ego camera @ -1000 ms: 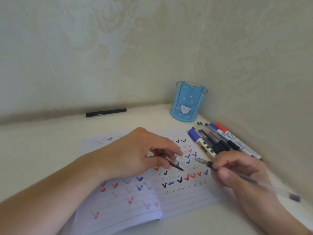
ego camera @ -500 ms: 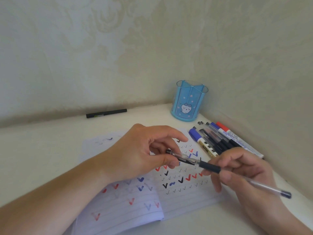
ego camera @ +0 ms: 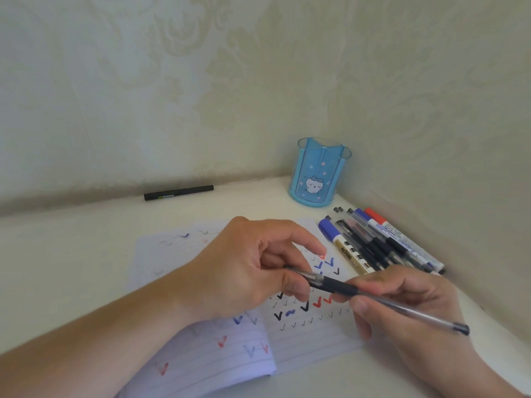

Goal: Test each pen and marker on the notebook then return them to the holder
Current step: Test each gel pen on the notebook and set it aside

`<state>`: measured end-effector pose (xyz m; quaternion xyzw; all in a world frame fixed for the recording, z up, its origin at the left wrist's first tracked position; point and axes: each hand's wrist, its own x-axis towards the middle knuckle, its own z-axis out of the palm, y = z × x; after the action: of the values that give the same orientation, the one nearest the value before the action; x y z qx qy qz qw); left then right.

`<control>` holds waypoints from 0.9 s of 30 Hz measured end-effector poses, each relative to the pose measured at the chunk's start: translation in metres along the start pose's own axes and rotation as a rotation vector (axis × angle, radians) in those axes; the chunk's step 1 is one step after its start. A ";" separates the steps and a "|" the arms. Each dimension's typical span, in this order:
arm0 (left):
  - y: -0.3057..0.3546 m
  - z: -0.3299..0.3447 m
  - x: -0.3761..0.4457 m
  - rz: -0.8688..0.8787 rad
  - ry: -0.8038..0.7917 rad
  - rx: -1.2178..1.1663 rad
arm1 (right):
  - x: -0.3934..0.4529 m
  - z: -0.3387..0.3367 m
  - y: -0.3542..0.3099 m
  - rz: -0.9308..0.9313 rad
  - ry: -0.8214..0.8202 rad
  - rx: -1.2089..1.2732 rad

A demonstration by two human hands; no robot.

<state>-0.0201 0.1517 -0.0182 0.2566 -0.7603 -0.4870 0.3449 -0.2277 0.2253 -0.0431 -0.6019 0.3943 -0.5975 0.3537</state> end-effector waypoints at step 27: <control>-0.080 -0.115 0.019 -0.513 0.584 1.164 | 0.063 -0.068 0.022 0.222 0.228 -1.519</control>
<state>0.0614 0.0411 -0.0528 0.6912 -0.6893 0.0221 0.2159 -0.2984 0.1627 -0.0328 -0.5712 0.7878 -0.1825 -0.1408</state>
